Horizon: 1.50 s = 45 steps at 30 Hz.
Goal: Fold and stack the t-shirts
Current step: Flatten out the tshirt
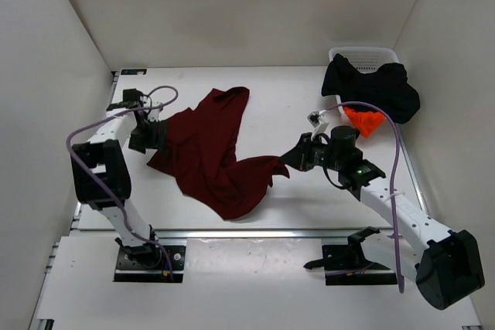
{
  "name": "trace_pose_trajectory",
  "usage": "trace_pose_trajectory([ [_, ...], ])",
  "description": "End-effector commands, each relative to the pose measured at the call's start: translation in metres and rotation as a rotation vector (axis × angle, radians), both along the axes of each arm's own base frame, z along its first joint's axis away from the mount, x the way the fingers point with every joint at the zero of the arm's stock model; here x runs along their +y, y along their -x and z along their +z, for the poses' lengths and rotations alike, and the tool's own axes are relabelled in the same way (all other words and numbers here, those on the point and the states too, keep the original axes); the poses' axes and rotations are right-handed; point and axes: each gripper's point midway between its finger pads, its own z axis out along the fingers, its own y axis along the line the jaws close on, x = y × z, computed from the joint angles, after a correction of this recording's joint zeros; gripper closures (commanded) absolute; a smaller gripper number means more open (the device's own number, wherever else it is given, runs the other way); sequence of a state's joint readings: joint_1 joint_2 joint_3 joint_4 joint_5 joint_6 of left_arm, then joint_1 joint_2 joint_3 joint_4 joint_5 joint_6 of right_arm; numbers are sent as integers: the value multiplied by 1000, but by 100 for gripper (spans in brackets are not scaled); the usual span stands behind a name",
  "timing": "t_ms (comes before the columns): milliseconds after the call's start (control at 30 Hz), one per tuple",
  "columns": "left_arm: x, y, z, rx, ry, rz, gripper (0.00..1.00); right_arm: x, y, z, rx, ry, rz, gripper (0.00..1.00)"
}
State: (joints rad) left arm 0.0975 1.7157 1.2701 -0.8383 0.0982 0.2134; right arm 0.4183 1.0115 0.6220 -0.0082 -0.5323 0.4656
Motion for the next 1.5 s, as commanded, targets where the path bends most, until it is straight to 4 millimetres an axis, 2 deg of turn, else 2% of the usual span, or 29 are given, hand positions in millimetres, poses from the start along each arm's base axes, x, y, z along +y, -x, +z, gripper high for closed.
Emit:
trace_pose_trajectory([
  [0,0,2,3,-14,34,55,22,-1,-2,10,-59,-19,-12,100],
  [33,2,4,-2,0,15,60,22,-1,-2,15,-80,-23,-8,100],
  [133,5,10,-13,18,-5,72,21,-2,0,13,-73,-27,-14,100],
  [167,5,15,-24,46,-6,78,21,-2,0,15,-86,-31,-12,100],
  [200,1,13,-25,43,2,74,21,-1,2,13,-73,-32,-6,100],
  [300,1,21,-50,105,12,115,22,-5,0,11,-78,-26,-17,100],
  [400,11,19,-59,116,-13,149,23,-9,-1,13,-78,-28,-25,100],
  [533,8,21,-70,146,-32,136,28,-12,0,11,-71,-23,-24,100],
  [633,5,21,-77,159,-25,127,42,-12,2,10,-66,-26,-22,100],
  [767,-1,18,-81,201,34,100,92,-15,3,7,-50,-21,-26,100],
  [800,-1,19,-80,210,45,93,100,-16,2,7,-49,-22,-30,100],
  [867,-7,4,-61,159,111,77,100,-22,-5,8,-33,-32,-54,100],
  [900,-4,-14,-36,105,125,64,100,-27,-18,17,-48,-50,-83,100],
  [933,-11,-43,0,15,155,28,100,-35,-31,21,-49,-64,-117,100],
  [967,-17,-60,24,-38,188,-9,100,-38,-55,42,-73,-102,-144,100],
  [1000,-22,-93,77,-153,203,-47,100,-51,-93,68,-108,-133,-199,100],
  [1033,-21,-120,136,-318,160,-110,100,-76,-139,107,-135,-179,-302,100],
  [1067,-24,-131,162,-406,98,-147,100,-90,-161,121,-76,-248,-382,100],
  [1100,-29,-141,213,-544,57,-173,100,-117,-197,148,-40,-323,-471,100],
  [1133,-33,-144,263,-659,41,-204,100,-135,-217,160,-11,-347,-486,100],
  [1167,-33,-144,276,-686,13,-204,100,-134,-218,163,22,-357,-454,100],
  [1200,-39,-137,287,-692,-21,-216,100,-136,-222,156,92,-332,-457,100],
  [1267,-40,-113,258,-589,-14,-229,100,-130,-209,121,125,-185,-461,100],
  [1333,-38,-79,200,-419,42,-217,100,-115,-171,80,197,-148,-430,100],
  [1367,-36,-65,182,-352,77,-202,100,-111,-159,72,233,-163,-413,100],
  [1433,-35,-29,141,-212,129,-186,100,-105,-120,35,339,-161,-391,100],
  [1467,-38,-11,129,-172,167,-195,100,-100,-98,22,370,-156,-371,100],
])
